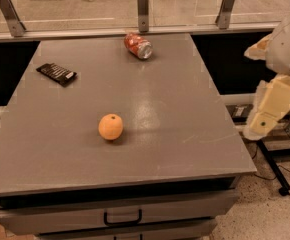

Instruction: Move orange near coke can

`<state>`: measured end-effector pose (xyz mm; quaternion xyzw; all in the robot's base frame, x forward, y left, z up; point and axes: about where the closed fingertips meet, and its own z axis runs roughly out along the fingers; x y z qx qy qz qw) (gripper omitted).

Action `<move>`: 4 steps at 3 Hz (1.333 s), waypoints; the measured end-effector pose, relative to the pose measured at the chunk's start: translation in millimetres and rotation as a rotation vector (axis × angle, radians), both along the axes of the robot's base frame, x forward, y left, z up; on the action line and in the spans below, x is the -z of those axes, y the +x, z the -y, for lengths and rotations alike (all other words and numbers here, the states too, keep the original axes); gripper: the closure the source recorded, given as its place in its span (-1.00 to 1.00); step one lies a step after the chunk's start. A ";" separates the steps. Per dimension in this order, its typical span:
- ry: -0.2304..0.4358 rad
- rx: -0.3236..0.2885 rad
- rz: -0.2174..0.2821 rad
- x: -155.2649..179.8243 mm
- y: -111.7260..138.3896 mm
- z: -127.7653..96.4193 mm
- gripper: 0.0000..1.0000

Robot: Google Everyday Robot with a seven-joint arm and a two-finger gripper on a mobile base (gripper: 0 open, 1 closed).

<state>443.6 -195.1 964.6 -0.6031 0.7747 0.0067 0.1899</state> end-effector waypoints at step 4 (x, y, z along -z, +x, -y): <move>0.572 -0.300 -0.068 74.0 10.9 -238.7 -1.00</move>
Offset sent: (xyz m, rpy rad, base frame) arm 0.0278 0.2081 -0.0615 0.5832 0.0406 0.3003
